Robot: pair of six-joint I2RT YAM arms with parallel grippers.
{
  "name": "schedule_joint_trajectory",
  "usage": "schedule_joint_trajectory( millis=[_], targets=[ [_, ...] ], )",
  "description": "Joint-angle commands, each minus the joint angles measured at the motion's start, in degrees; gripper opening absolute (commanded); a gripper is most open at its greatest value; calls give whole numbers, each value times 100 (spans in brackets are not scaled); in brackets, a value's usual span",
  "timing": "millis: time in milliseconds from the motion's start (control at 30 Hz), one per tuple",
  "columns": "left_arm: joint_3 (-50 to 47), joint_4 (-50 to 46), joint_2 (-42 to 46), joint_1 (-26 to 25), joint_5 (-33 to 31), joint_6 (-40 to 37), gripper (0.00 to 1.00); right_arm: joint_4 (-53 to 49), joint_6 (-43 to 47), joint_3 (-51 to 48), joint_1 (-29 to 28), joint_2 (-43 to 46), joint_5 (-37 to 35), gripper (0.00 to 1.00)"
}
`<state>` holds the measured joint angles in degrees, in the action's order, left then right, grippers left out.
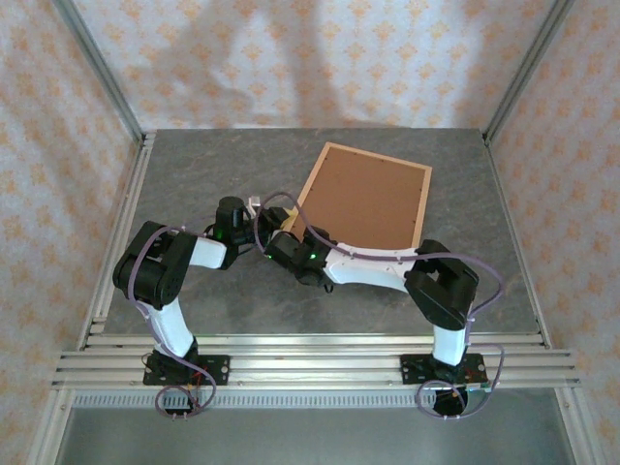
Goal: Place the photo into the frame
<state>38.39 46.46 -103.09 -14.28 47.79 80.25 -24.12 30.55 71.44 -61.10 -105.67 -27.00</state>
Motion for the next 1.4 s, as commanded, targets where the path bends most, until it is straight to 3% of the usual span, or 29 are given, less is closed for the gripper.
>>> schedule_joint_trajectory(
  millis=[0,100,333,500,600,700,767,800,1367],
  targets=[
    [142,164,216,-5,64,419,27,180,49,-85,-19,-94,-428,70],
    [129,179,217,-5,56,428,27,223,13,-98,-24,-107,-420,65],
    [125,232,218,-6,57,465,28,325,122,-174,-27,-148,-427,39],
    [131,263,202,-12,55,491,33,390,183,-201,-26,-139,-450,15],
    [149,322,167,-4,55,531,41,399,222,-183,-31,-139,-448,0],
    [177,422,107,21,70,584,57,390,278,-144,-28,-121,-413,0],
    [201,519,49,70,122,642,81,381,294,-113,-27,-88,-373,0],
    [196,618,22,120,134,693,98,373,288,-92,-31,-56,-316,0],
    [116,444,146,1066,-115,458,99,671,17,791,-28,421,155,0]
  ],
)
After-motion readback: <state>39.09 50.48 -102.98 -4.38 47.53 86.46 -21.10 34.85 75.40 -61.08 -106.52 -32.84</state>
